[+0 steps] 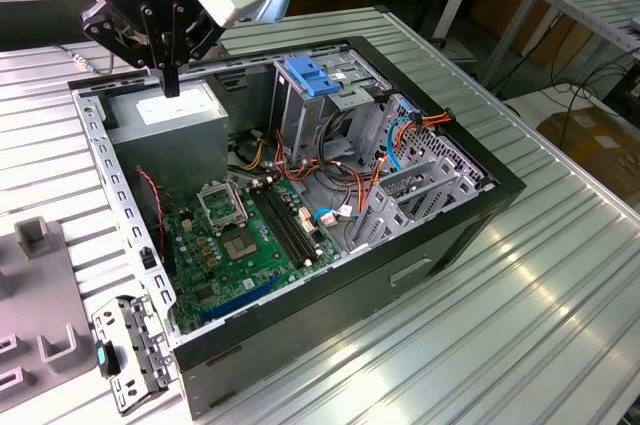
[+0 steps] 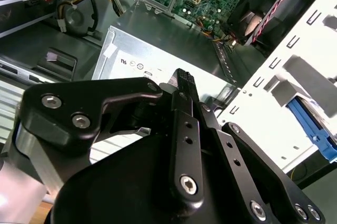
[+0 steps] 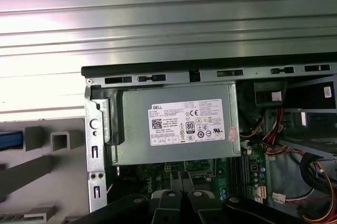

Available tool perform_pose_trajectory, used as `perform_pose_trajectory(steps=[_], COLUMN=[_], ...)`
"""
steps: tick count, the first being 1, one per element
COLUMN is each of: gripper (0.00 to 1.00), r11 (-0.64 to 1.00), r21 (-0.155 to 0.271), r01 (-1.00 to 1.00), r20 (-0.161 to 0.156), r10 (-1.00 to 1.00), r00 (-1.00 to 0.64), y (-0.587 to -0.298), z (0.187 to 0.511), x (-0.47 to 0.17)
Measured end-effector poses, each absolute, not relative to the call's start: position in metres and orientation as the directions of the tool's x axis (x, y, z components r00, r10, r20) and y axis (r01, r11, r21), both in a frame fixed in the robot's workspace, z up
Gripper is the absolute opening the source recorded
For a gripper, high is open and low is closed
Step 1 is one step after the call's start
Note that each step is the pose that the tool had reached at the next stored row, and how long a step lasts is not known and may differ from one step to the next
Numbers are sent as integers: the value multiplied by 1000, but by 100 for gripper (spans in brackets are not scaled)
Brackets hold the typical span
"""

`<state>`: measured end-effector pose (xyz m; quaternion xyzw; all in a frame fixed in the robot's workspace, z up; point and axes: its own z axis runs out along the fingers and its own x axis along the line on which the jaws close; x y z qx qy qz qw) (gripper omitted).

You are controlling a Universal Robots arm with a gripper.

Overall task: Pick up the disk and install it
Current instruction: 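Reach for the disk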

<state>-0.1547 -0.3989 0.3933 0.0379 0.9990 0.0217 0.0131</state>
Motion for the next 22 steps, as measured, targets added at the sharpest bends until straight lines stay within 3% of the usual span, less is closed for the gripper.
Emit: perform_pose_trajectory(steps=[22], gripper=[11], r11=[996], r21=[44], r01=[75], r20=[-24], r10=[76], r00=[-997], y=[-399], z=[393], x=[-164])
